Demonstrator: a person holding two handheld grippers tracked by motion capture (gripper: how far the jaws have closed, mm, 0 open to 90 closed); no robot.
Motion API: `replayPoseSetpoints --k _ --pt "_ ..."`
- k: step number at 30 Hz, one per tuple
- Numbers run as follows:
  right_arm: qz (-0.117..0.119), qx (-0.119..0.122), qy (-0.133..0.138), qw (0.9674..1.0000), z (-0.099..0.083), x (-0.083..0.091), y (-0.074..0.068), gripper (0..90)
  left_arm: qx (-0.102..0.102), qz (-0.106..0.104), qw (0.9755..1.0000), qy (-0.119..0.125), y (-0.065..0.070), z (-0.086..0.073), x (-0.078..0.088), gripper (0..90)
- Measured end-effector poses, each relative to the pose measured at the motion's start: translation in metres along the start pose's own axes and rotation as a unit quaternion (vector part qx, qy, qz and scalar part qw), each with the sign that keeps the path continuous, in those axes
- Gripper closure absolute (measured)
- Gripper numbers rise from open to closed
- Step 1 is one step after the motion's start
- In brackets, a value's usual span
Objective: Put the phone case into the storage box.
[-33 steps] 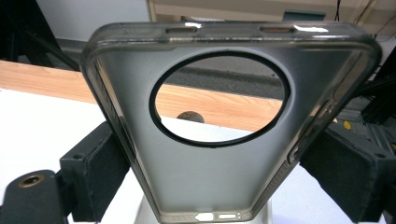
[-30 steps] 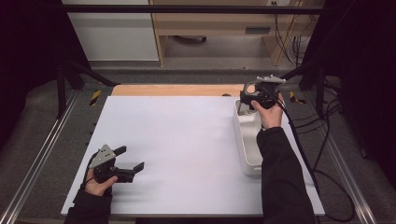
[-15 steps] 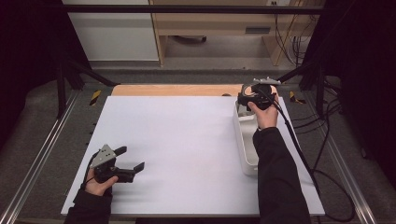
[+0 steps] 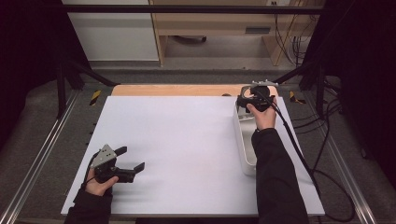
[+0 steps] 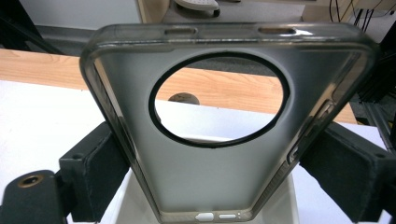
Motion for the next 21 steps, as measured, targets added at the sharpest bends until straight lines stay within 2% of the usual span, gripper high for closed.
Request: replayPoseSetpoints --k 21 --pt "-0.011 -0.005 -0.008 0.9999 -0.007 -0.012 -0.002 11.3 -0.001 0.0 1.0 -0.001 0.0 0.0 0.0 0.0"
Point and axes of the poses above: each handheld gripper's, and its own axes: x roughly backward along the jaws, z roughly out of its top, y roughly to its right, the point moved 1 cm from there along -x, roughly forward along the jaws, and after that the axes turned 10 degrees about x, right-handed, at the moved point
